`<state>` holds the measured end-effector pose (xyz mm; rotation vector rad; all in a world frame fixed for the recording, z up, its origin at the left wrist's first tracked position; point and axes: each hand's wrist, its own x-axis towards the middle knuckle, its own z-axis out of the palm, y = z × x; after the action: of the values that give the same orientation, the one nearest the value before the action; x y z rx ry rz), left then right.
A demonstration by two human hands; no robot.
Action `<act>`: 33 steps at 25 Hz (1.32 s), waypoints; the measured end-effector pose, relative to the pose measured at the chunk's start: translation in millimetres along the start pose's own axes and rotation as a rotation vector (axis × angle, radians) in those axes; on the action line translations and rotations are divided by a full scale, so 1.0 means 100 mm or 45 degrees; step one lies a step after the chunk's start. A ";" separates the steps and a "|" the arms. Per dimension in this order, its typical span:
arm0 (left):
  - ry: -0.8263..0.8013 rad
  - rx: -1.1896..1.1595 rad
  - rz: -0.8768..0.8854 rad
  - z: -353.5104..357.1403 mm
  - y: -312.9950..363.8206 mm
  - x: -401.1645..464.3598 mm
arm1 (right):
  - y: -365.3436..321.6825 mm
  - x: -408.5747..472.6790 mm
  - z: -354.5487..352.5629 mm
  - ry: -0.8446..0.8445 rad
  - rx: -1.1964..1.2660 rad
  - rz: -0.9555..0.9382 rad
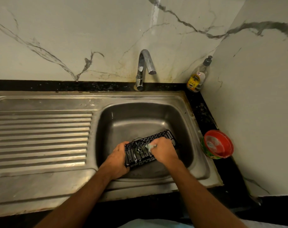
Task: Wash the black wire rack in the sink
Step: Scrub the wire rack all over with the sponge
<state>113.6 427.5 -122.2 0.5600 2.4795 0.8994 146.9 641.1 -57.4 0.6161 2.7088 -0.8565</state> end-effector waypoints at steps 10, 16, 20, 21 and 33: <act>-0.002 0.167 0.090 -0.05 0.11 -0.07 | 0.02 0.05 0.15 0.094 0.135 0.258; 0.124 0.484 0.045 -0.06 0.18 -0.11 | -0.24 -0.23 0.25 0.105 0.055 0.032; 0.246 0.360 0.022 -0.08 0.18 -0.11 | -0.29 -0.24 -0.01 0.120 0.196 -0.093; 0.254 0.370 0.025 -0.08 0.18 -0.11 | -0.28 -0.21 -0.06 0.180 0.194 -0.108; 0.114 0.453 -0.075 -0.17 0.31 -0.17 | 0.02 -0.39 0.11 0.016 -0.106 -0.217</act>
<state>125.5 432.3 -85.1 0.5672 2.7416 0.4698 183.1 623.7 -53.4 0.3793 2.8229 -0.7757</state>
